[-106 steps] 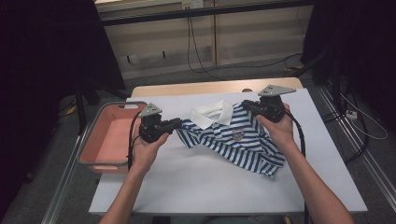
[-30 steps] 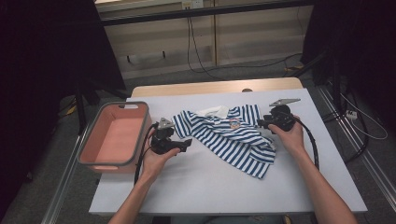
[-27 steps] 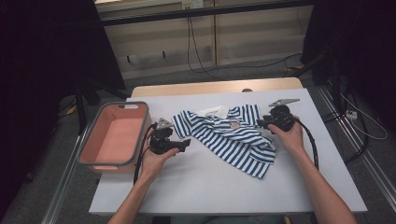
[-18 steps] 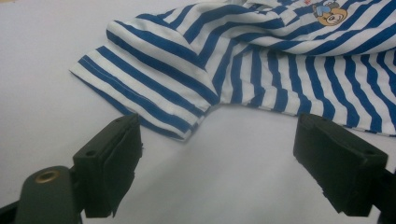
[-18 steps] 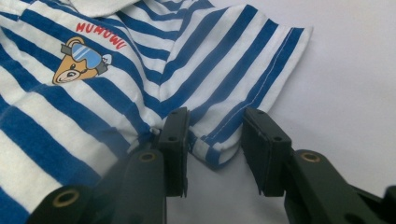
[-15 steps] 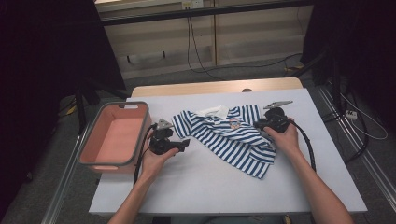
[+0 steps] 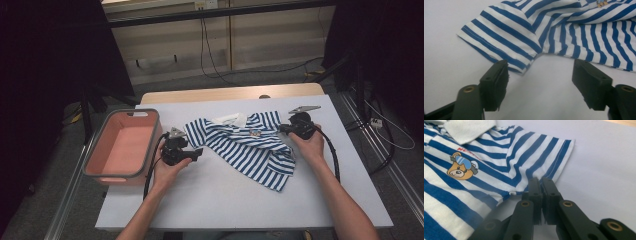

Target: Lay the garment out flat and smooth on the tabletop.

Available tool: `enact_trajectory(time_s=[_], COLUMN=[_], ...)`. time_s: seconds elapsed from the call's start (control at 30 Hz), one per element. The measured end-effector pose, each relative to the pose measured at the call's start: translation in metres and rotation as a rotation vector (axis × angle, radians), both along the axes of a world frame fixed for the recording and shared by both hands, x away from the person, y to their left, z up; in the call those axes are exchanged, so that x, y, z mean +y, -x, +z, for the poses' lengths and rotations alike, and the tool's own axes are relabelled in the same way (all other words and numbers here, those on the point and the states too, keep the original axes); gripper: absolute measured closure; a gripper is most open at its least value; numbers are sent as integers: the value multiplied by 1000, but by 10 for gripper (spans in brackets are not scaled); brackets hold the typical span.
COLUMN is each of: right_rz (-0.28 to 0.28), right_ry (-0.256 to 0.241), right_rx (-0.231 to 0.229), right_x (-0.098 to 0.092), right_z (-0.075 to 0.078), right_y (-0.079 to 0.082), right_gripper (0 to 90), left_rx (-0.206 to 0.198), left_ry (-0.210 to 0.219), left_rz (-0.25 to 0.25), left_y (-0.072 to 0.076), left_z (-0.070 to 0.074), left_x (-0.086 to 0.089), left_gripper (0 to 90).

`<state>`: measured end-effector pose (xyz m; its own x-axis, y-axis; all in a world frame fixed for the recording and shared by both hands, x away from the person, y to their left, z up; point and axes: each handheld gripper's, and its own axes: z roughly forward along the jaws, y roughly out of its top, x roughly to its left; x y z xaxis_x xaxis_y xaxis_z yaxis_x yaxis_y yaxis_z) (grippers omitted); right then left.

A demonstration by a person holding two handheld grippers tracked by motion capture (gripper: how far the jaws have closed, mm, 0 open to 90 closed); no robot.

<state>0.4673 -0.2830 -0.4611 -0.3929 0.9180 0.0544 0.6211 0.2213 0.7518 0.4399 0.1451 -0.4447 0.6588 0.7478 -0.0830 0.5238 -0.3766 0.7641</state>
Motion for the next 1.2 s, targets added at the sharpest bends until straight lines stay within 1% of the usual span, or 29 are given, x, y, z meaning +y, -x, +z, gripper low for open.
enact_trajectory(time_s=[0.1, 0.13, 0.17, 0.2, 0.23, 0.3, 0.33, 0.37, 0.43, 0.47, 0.5, 0.53, 0.57, 0.6, 0.63, 0.67, 0.7, 0.73, 0.77, 0.8, 0.87, 0.9, 1.03, 1.1, 1.2], right_rz=[-19, -24, -33, -39, -42, -49, -53, -55, -59, -64, -66, -69, -72, -73, -74, -74, -75, -76, -75, -77, -76, -73, -73, -76, -77], right_ry=[4, 4, -1, -6, -8, -15, -13, -11, -5, -6, -7, -9, -11, -9, -9, -9, -11, -13, -11, -10, -10, -9, -7, -10, -10], right_rx=[-12, -17, -17, -19, -21, -16, -15, -16, -23, -27, -31, -31, -29, -31, -30, -30, -30, -28, -29, -27, -26, -27, -29, -31, -33], right_x=[-5, -7, -9, -12, -14, -17, -18, -19, -19, -20, -20, -21, -22, -23, -24, -24, -24, -24, -24, -24, -24, -24, -23, -23, -24], right_z=[1, 1, 1, 1, 1, -1, -1, -2, -2, -1, -1, -1, -1, -2, -2, -3, -3, -4, -4, -4, -5, -5, -5, -4, -4], right_y=[0, -1, -1, -1, -1, -1, -1, -2, -3, -3, -3, -3, -3, -4, -4, -4, -4, -5, -5, -5, -5, -6, -5, -5, -5], right_gripper=[866, 866, 866, 865, 865, 864, 863, 863, 863, 862, 861, 861, 859, 859, 858, 858, 857, 856, 855, 853, 848, 846, 843, 842, 842], left_rx=[2, 2, 4, 6, 9, 13, 15, 15, 11, 11, 8, 21, 26, 42, 46, 37, 36, 51, 63, 71, 86, 87, 128, 124, 124], left_ry=[21, 10, 9, -1, 1, 8, 1, -14, -33, -54, -59, -53, -57, -58, -69, -66, -68, -62, -54, -48, -46, -52, -62, -90, -104], left_rz=[-4, -15, -12, -17, -16, -16, -19, -29, -31, -38, -36, -39, -36, -38, -36, -33, -30, -33, -38, -42, -52, -59, -69, -75, -63], left_y=[-4, -6, -7, -10, -13, -18, -20, -24, -29, -32, -34, -37, -39, -41, -43, -43, -43, -43, -42, -42, -40, -39, -33, -30, -26], left_z=[-1, -2, -2, -3, -3, -4, -5, -5, -6, -6, -6, -7, -9, -11, -14, -15, -15, -15, -14, -14, -14, -13, -10, -8, -6], left_x=[-1, -1, -2, -3, -4, -7, -10, -13, -19, -21, -23, -25, -26, -26, -27, -28, -28, -27, -27, -26, -24, -23, -21, -19, -15], left_gripper=[428, 481, 496, 515, 538, 551, 552, 559, 574, 590, 592, 608, 625, 643, 664, 687, 710, 730, 772, 811, 859, 872, 885, 887, 888])
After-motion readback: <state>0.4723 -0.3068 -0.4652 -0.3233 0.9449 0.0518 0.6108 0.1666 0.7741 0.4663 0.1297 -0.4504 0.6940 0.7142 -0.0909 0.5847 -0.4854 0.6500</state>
